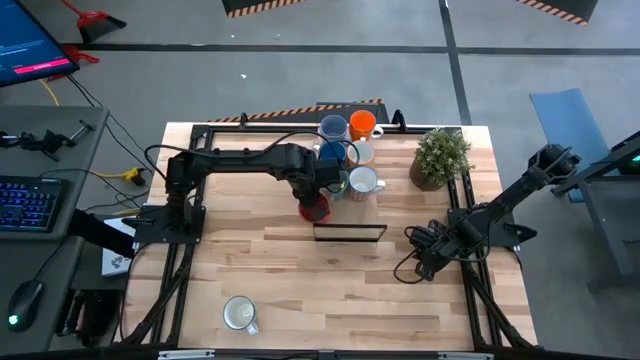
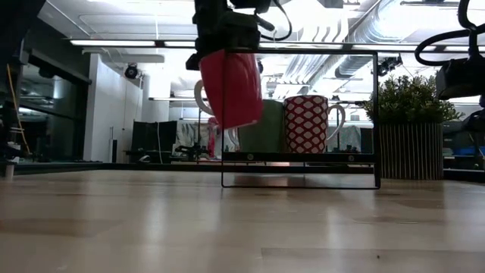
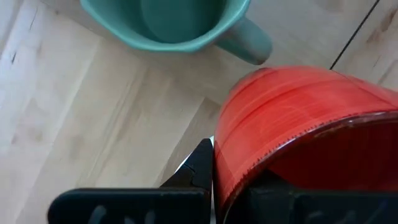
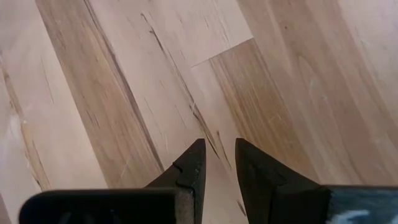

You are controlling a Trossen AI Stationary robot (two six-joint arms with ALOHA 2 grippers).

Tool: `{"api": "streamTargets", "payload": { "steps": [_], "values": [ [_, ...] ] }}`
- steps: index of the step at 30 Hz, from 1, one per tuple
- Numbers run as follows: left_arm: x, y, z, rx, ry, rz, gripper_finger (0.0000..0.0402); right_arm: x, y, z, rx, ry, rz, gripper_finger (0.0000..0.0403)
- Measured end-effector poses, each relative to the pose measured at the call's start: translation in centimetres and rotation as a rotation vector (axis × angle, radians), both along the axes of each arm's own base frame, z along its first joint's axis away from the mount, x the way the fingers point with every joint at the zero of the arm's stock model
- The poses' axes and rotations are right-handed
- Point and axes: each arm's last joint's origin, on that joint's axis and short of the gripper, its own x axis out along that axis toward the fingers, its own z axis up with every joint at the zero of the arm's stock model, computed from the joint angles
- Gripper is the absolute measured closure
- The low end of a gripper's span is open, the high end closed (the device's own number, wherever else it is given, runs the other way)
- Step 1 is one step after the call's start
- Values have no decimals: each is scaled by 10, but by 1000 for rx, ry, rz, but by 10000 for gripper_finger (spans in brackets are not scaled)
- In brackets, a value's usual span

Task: Place coffee mugs
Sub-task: Put the red mug on the shelf next to the green mug

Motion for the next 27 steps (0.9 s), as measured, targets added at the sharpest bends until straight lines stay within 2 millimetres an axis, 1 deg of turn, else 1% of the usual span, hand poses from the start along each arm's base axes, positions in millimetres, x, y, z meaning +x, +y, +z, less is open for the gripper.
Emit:
{"api": "streamTargets", "payload": {
  "steps": [9,23,27],
  "values": [
    [12,0,-24,-35,42,-4,397,0,0,0,4,0,-5,336],
    [16,0,-23,-39,6,-8,397,0,0,0,5,0,-7,336],
    [19,0,-23,-54,-28,-13,397,0,0,0,5,0,-7,336]
  ]
}}
